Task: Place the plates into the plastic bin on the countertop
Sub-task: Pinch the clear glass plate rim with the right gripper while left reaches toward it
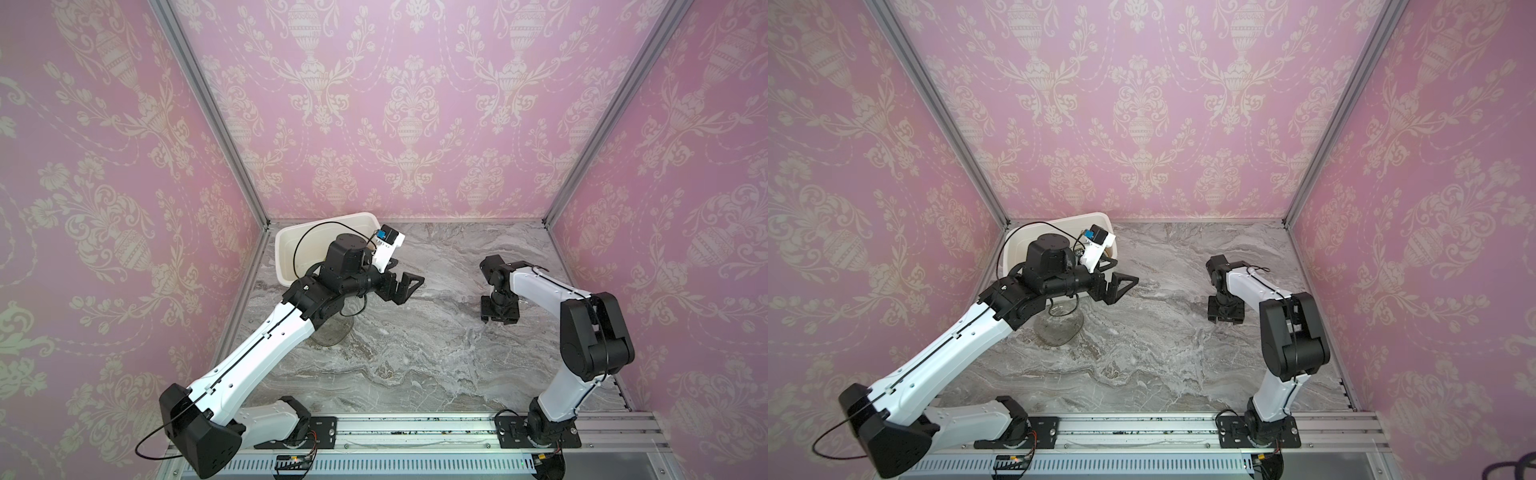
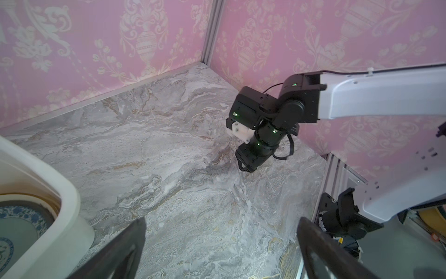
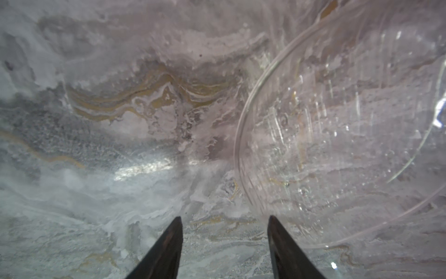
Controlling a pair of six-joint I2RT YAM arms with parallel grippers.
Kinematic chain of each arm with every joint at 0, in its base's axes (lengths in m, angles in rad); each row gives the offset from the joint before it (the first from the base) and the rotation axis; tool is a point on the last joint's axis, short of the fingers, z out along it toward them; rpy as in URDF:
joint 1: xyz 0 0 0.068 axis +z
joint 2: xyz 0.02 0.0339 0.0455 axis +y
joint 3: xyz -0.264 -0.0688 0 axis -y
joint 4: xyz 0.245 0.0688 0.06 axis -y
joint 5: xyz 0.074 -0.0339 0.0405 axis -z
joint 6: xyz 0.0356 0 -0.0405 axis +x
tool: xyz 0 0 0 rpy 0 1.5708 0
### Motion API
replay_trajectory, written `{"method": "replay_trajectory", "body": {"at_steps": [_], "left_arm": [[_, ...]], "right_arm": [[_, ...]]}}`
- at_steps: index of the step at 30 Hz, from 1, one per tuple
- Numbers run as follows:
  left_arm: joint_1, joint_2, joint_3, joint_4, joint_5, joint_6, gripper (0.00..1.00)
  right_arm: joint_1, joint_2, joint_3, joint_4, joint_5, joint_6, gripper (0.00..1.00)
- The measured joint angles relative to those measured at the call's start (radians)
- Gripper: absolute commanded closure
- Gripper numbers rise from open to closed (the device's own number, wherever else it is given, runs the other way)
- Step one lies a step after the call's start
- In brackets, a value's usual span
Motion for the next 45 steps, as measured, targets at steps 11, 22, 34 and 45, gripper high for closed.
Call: {"method": "replay_trajectory", "body": {"at_steps": [11,22,34,45], "left_arm": [[-0.145,0.048,-0.062,0.001,0.010,0.090,0.01],[-0.182,0.142,-0.062,0.026,0.020,0.092,0.04],[-0.183,0.154,-0.056,0.055,0.016,0.067,0.05],[-0.183,0.221,-0.056,0.115,-0.040,-0.016,0.05]], "right_arm": [[-0.049,0.016,0.002,0.040,-0.015,-0.022,0.58],[-0.064,0.047,0.002,0.066,-0.023,-0.047,0.75],[-0.068,0.047,0.026,0.059,-0.013,-0.043,0.99],[-0.079,0.042,0.028,0.053,-0.042,-0.009,1.00]]}}
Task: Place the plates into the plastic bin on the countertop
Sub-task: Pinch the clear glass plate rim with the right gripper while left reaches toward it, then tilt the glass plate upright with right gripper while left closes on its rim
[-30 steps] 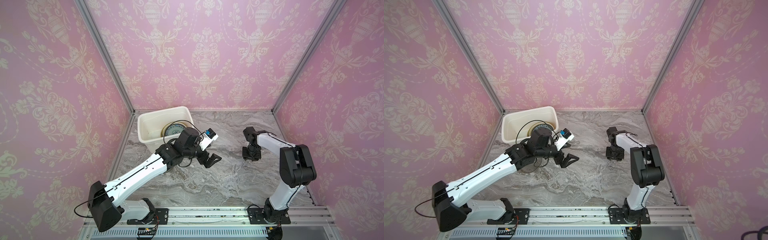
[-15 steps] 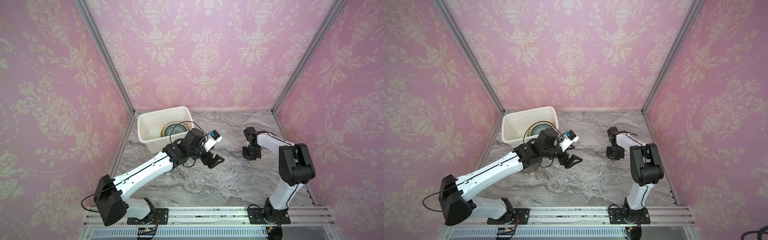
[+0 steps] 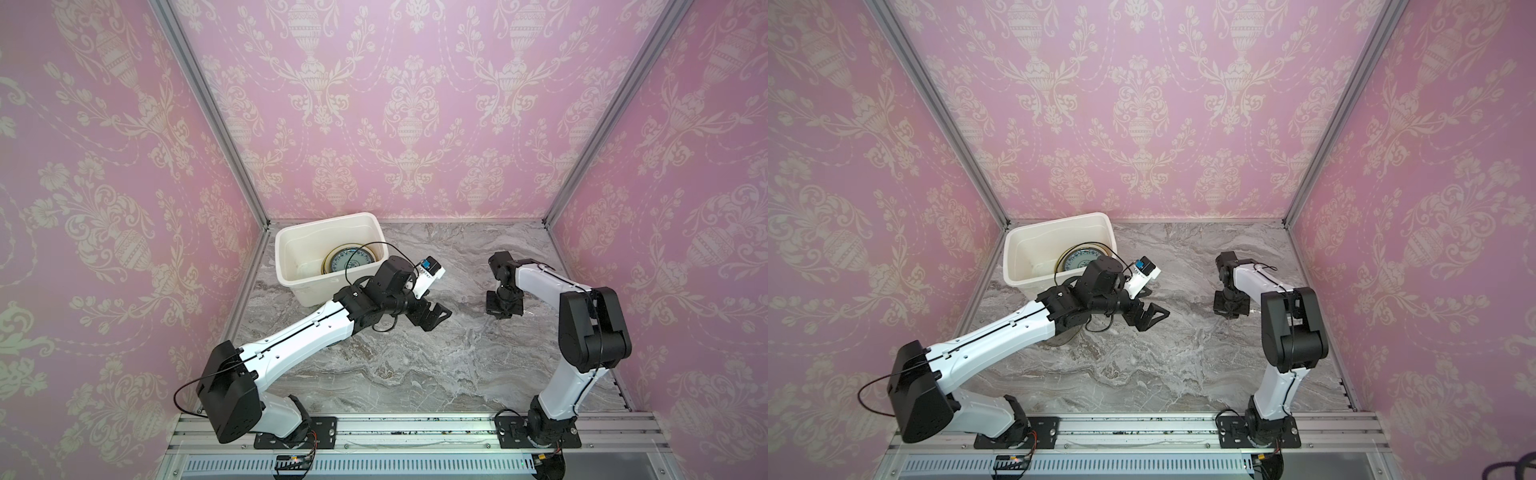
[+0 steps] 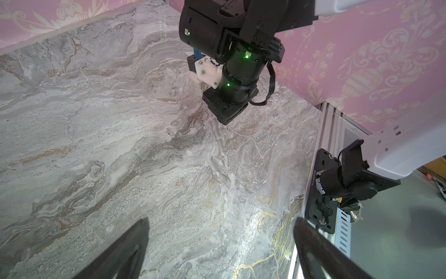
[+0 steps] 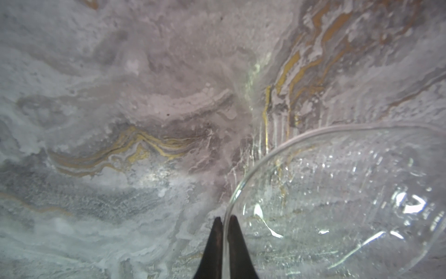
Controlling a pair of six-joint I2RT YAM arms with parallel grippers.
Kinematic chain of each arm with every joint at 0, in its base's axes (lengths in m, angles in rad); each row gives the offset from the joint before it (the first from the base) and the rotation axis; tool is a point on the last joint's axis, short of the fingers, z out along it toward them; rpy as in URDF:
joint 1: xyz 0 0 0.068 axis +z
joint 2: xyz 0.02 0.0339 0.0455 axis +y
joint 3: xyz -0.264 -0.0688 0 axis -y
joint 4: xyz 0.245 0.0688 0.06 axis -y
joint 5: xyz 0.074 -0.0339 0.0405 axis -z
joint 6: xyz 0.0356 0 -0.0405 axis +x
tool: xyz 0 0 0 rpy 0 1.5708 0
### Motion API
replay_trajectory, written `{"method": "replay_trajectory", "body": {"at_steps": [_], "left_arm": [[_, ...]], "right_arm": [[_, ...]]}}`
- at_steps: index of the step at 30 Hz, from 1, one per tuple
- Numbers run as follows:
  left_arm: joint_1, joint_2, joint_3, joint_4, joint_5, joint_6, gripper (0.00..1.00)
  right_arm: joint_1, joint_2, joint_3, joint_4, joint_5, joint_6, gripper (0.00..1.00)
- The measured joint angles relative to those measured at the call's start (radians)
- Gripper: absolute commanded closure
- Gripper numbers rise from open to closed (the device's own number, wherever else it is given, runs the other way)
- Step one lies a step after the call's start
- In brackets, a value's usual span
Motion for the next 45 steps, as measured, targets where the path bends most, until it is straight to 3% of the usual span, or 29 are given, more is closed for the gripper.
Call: {"method": "replay_trajectory", "body": {"at_steps": [8,15,19,30,45], "left_arm": [[0.022,0.109,-0.002,0.182,0.013,-0.240,0.08],[0.029,0.253,-0.097,0.565,0.050,-0.653,0.18],[0.027,0.343,-0.106,0.641,0.072,-0.777,0.18],[-0.011,0.413,-0.037,0.618,0.106,-0.816,0.28],[-0.047,0.541,0.225,0.248,0.085,-0.746,0.48]], "right_arm": [[-0.002,-0.039,0.022,0.010,-0.146,0.076,1.00],[0.000,-0.081,0.031,0.026,-0.266,0.135,1.00],[0.001,-0.106,0.049,0.027,-0.320,0.161,1.00],[0.001,-0.111,0.126,0.037,-0.409,0.203,1.00],[0.001,-0.110,0.159,0.053,-0.454,0.245,1.00]]}}
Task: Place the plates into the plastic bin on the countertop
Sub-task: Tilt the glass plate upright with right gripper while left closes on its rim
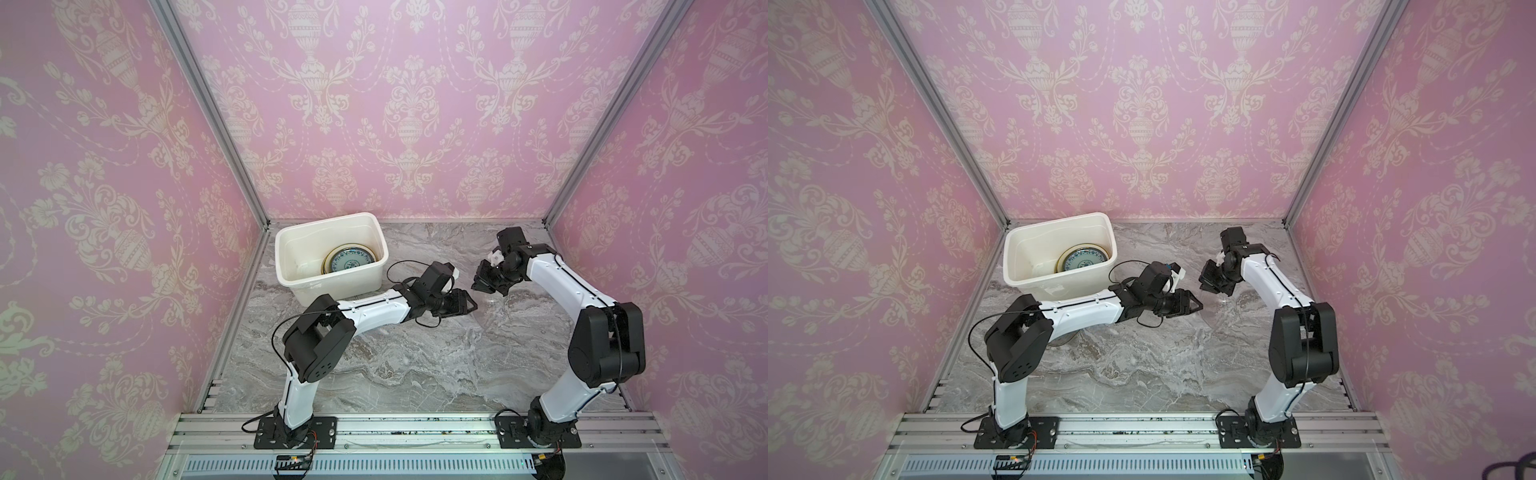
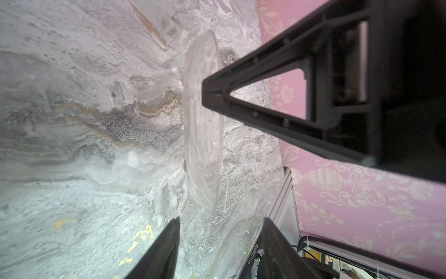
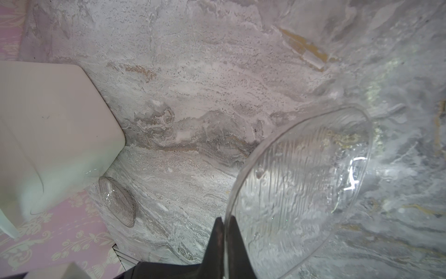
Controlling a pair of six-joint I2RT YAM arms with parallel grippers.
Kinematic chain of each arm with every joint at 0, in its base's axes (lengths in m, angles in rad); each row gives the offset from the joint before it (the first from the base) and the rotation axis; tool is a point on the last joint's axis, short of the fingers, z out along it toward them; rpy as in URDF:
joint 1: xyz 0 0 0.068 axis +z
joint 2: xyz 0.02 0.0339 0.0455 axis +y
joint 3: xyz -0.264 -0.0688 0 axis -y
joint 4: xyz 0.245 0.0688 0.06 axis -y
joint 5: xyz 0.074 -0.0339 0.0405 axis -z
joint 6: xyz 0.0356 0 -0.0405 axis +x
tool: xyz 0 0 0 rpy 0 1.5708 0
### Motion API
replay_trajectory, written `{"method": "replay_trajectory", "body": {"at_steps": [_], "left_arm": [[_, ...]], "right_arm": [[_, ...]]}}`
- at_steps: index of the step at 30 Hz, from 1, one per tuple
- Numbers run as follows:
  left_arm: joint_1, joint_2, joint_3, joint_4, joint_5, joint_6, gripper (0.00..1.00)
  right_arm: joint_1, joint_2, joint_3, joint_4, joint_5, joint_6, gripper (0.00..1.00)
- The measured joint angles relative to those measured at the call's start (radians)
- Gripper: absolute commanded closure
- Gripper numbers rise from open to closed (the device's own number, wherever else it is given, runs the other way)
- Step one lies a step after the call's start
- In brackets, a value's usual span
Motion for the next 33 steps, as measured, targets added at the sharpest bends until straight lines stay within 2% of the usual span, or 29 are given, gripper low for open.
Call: {"method": "replay_trajectory", "body": {"at_steps": [4,11,21,33], "left_arm": [[-0.006,0.040,0.073,-0.100,-0.030,0.030,0.50],[-0.007,0.085,0.145,-0.213,-0.064,0.069,0.64],[-0.011,0.111,0.203,-0.281,-0.093,0.096,0.74],[-0.012,0.160,0.247,-0.321,-0.138,0.126,0.91]], "right_arm": [[0.000,0.000,0.000,0.014,-0.013,0.011,1.00],[0.000,0.001,-0.003,0.032,-0.028,0.019,1.00],[0.000,0.002,-0.016,0.064,-0.043,0.036,1.00],[0.000,0.007,-0.035,0.086,-0.050,0.037,1.00]]}}
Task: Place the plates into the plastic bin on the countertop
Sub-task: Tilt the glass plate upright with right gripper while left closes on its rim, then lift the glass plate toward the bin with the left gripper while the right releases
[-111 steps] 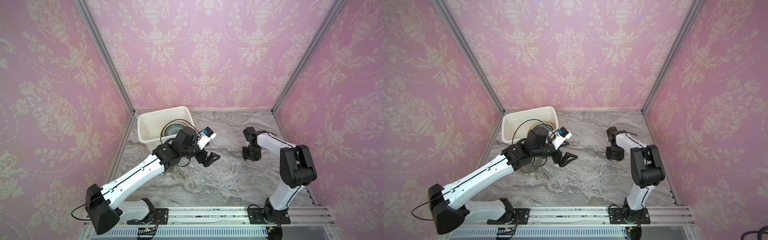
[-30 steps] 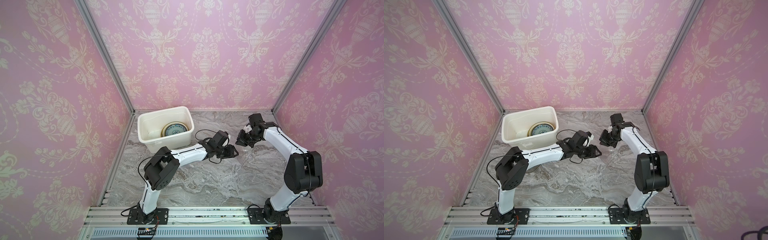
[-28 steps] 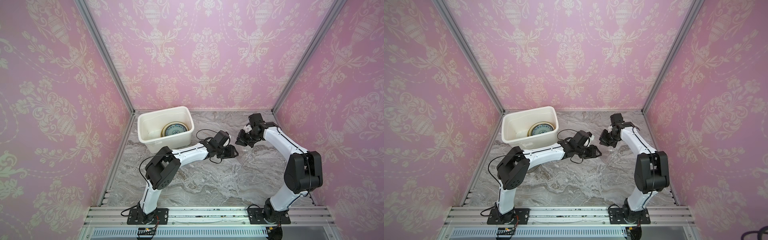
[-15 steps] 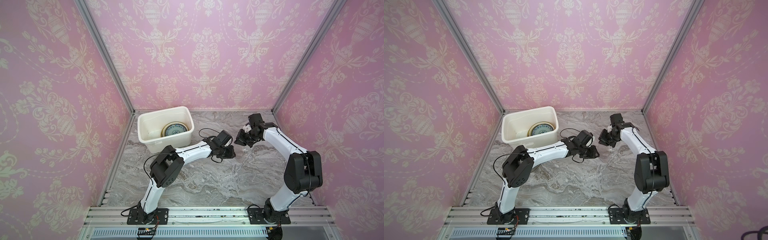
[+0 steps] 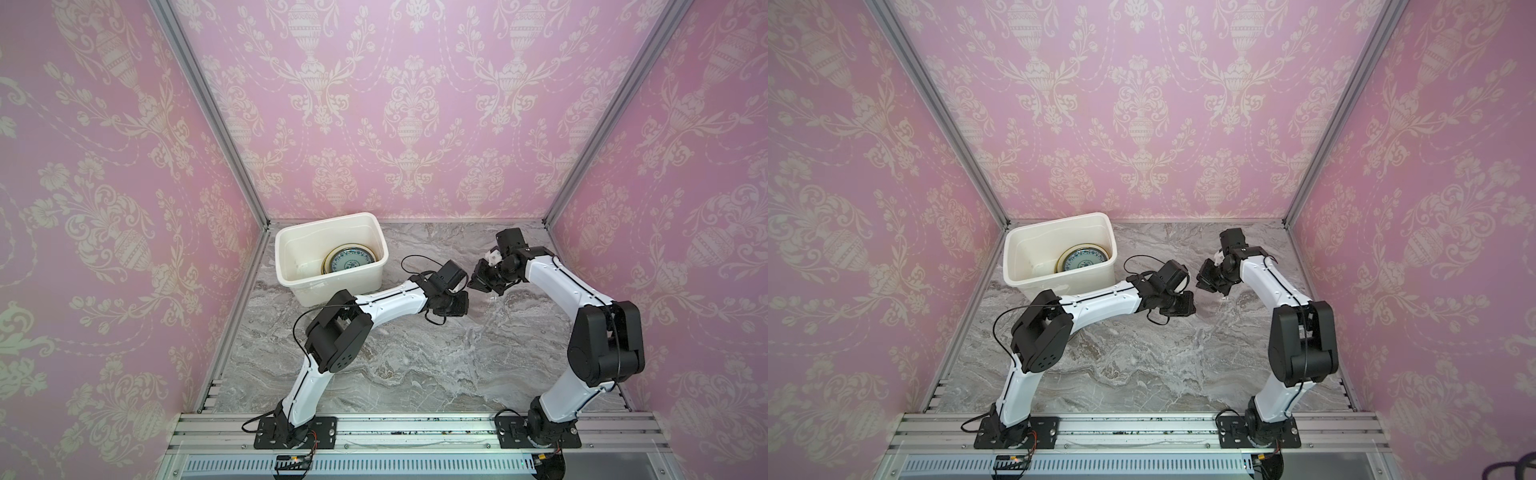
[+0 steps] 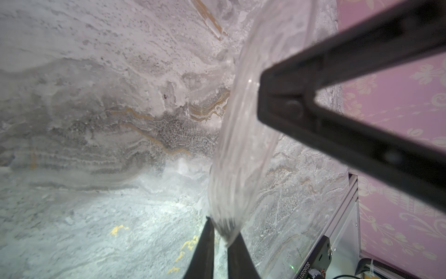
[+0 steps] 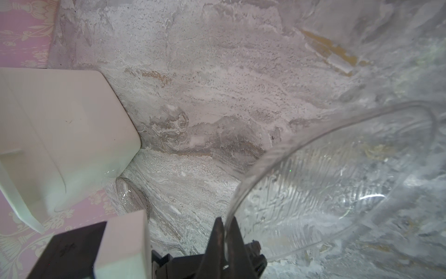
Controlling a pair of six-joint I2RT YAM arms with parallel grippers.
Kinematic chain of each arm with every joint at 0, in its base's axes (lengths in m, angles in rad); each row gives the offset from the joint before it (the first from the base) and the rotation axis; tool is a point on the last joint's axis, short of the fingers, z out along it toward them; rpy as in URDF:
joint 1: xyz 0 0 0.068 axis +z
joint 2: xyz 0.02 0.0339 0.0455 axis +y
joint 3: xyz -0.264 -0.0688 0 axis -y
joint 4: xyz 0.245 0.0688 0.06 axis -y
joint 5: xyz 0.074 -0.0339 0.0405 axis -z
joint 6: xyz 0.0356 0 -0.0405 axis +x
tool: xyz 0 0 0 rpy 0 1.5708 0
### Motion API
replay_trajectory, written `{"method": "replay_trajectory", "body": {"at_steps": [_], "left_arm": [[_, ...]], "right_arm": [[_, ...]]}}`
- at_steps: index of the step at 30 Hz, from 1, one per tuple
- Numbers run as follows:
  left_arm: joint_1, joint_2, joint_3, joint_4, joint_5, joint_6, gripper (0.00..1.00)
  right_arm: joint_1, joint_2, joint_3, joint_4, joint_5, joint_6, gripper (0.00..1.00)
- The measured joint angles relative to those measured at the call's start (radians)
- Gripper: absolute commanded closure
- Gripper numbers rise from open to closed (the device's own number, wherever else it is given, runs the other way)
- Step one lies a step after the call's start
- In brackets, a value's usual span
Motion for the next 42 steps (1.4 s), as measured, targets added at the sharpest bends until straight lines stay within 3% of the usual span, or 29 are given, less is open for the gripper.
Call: {"method": "replay_trajectory", "body": {"at_steps": [3,11,14,23,31,42], "left_arm": [[0.000,0.008,0.000,-0.008,-0.014,0.000,0.95],[0.009,0.009,-0.006,0.002,-0.023,-0.002,1.00],[0.019,0.003,-0.039,0.022,-0.023,-0.010,1.00],[0.068,-0.048,-0.096,0.044,-0.015,-0.042,1.00],[0.114,-0.180,-0.034,-0.027,0.019,-0.011,1.00],[0.276,-0.373,-0.006,-0.059,0.184,-0.008,1.00]], "right_arm": [[0.000,0.003,-0.001,-0.002,-0.002,0.003,1.00],[-0.013,-0.003,-0.001,-0.006,-0.009,0.009,0.61],[-0.026,-0.026,0.000,-0.019,-0.008,0.001,0.56],[-0.076,-0.197,0.000,-0.071,-0.010,-0.028,0.52],[-0.103,-0.414,-0.058,-0.107,-0.041,-0.088,0.53],[-0.103,-0.670,-0.118,-0.049,-0.124,-0.115,0.49]]}}
